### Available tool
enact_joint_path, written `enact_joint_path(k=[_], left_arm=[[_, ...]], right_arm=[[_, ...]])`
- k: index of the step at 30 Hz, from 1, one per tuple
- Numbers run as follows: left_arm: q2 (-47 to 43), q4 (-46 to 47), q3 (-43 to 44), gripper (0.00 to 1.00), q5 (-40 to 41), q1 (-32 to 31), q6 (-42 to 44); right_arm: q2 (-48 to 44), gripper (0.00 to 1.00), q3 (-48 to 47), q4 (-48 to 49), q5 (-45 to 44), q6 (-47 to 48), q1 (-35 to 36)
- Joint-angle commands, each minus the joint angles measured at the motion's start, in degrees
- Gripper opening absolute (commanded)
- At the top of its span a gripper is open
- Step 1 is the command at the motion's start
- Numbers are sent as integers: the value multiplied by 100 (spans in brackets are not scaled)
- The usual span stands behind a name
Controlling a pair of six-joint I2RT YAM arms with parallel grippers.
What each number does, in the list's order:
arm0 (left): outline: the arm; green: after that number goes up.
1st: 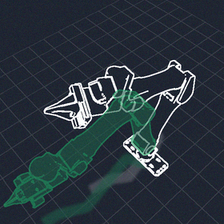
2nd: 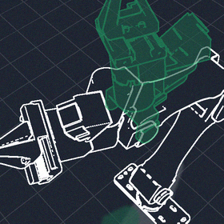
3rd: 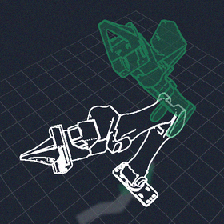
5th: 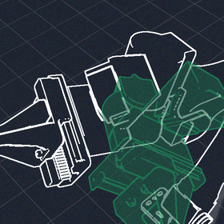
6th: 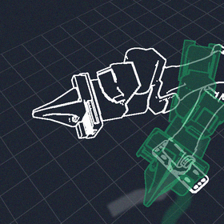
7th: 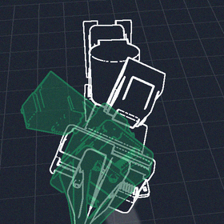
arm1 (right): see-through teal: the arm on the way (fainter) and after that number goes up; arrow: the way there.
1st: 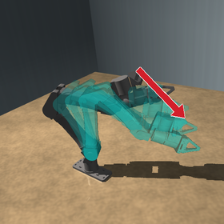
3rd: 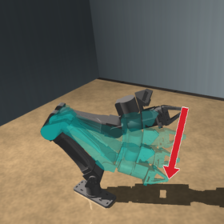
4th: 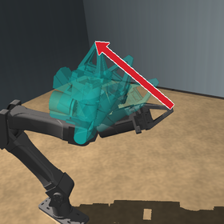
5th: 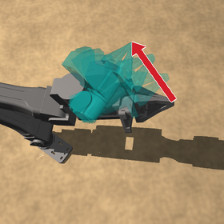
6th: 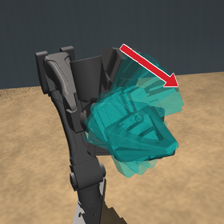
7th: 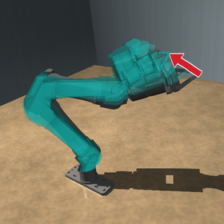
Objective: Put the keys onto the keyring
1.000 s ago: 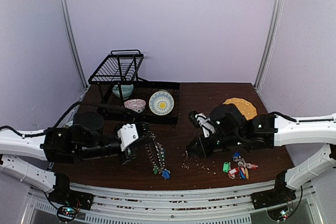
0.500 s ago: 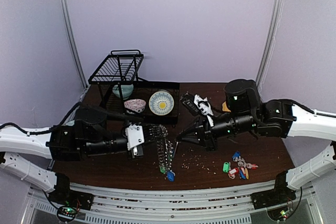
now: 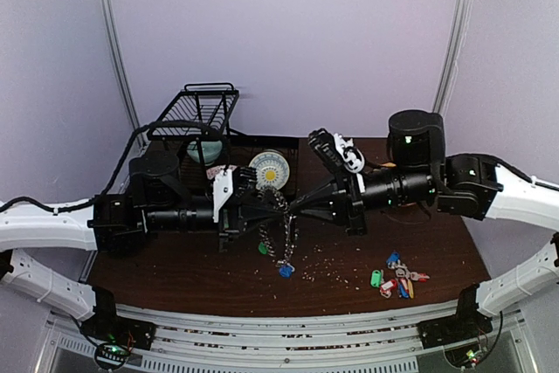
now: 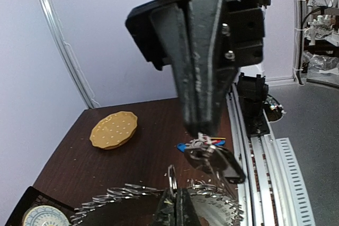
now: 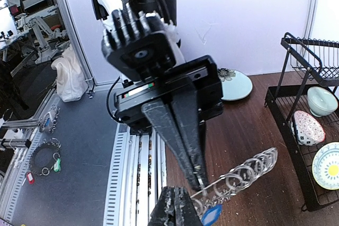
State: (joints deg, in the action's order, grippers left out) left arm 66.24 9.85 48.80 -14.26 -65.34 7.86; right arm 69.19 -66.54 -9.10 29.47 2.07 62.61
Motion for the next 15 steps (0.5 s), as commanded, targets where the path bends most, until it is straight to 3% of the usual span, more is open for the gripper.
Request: enact_joint_path(k=[1, 15], left_arm=[[-67, 481, 145, 0, -623, -14, -495], [-96, 448, 121, 0, -526, 100, -363]], right_arm=[[-48, 0, -229, -122, 169, 19, -122], [534, 0, -822, -1032, 995, 207, -467]])
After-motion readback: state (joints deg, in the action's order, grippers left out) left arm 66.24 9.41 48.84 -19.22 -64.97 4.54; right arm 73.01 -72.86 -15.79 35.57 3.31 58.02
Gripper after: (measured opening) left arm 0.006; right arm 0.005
